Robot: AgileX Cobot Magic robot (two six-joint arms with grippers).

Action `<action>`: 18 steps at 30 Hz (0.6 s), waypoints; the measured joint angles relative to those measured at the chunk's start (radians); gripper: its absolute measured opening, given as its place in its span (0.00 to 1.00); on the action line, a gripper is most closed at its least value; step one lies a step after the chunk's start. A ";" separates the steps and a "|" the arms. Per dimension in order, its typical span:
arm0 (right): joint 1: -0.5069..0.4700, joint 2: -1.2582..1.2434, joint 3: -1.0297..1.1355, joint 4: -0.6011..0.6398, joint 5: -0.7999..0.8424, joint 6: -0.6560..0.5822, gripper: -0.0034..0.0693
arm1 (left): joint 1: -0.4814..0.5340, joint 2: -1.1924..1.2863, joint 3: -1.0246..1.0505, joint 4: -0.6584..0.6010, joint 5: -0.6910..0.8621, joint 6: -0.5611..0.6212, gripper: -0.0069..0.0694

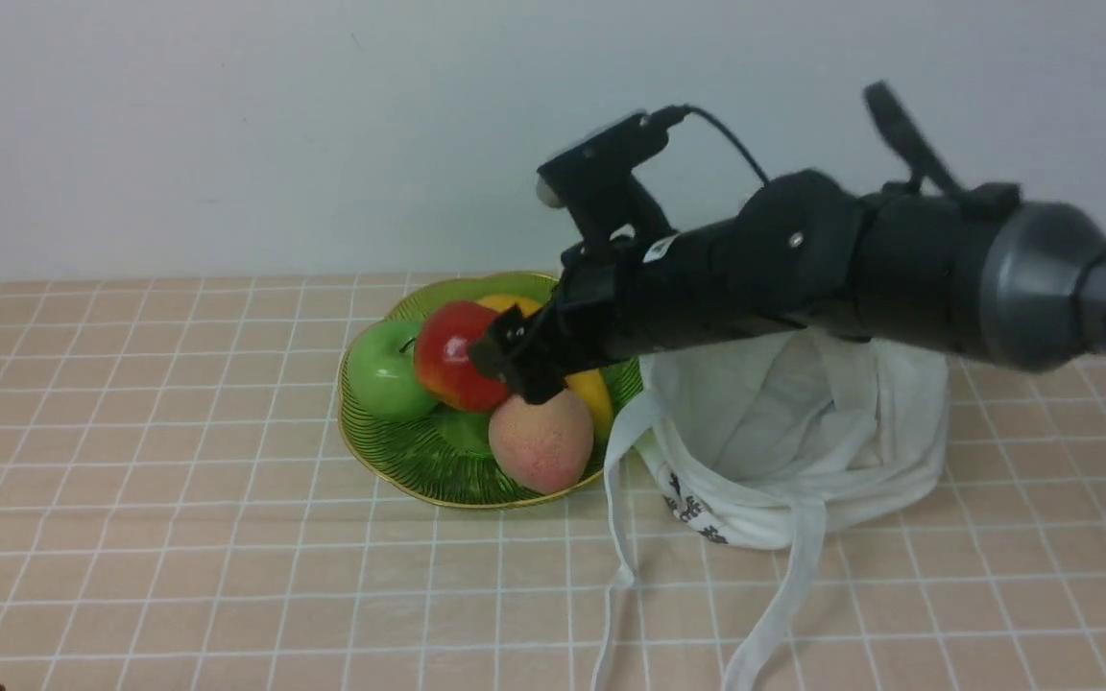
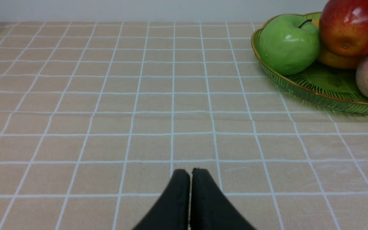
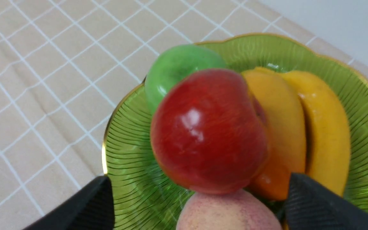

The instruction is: Take the fruit out of the bag on the brown coffee tablecloth and place them on the plate.

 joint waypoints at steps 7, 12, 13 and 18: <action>-0.097 -0.246 0.000 -0.031 0.197 0.018 0.57 | 0.000 0.000 0.000 0.000 0.000 0.000 0.08; -0.195 -0.458 0.000 -0.128 0.428 0.102 0.19 | 0.000 0.000 0.000 0.000 0.000 0.000 0.08; -0.202 -0.473 0.000 -0.138 0.448 0.107 0.15 | 0.000 0.000 0.000 0.000 0.000 0.000 0.08; -0.294 -0.652 0.000 -0.291 0.727 0.261 0.04 | 0.000 0.000 0.000 0.000 0.000 0.000 0.08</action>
